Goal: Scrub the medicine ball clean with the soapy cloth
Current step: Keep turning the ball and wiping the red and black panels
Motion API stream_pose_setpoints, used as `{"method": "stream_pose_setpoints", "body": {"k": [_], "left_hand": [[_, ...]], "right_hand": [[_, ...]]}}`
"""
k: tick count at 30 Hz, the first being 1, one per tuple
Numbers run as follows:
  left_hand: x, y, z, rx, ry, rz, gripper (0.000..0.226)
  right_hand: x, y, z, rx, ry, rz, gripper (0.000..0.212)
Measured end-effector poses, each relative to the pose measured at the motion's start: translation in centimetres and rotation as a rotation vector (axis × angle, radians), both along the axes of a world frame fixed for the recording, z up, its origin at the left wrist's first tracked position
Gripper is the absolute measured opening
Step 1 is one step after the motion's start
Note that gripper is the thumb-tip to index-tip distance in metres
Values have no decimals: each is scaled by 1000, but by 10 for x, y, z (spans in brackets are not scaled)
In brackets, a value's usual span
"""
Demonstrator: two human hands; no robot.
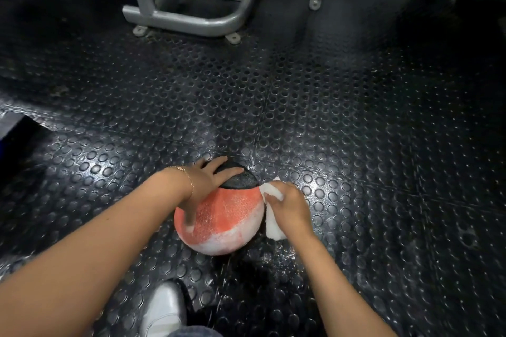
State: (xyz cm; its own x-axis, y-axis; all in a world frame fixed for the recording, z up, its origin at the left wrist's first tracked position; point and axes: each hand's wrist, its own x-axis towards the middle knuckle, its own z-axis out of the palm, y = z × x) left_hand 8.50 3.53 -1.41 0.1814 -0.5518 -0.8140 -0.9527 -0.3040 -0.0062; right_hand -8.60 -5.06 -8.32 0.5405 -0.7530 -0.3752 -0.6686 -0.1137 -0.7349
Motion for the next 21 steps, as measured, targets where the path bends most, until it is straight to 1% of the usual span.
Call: {"method": "stream_pose_setpoints", "body": {"k": [2, 5, 10, 14, 18, 21], "left_hand": [[5, 2, 1, -20, 31, 48, 144], [14, 6, -2, -46, 69, 97, 145], [12, 7, -11, -88, 87, 191, 147], [17, 8, -13, -95, 106, 212, 148], [13, 2, -11, -87, 106, 236, 145], [18, -1, -8, -85, 141, 245, 143]], "right_hand": [[1, 3, 2, -37, 11, 16, 25], [-2, 8, 2, -69, -4, 105, 29], [10, 3, 12, -74, 1, 27, 28], [6, 8, 22, -133, 12, 149, 31], [13, 0, 21, -131, 60, 76, 30], [8, 7, 19, -127, 52, 89, 30]]}}
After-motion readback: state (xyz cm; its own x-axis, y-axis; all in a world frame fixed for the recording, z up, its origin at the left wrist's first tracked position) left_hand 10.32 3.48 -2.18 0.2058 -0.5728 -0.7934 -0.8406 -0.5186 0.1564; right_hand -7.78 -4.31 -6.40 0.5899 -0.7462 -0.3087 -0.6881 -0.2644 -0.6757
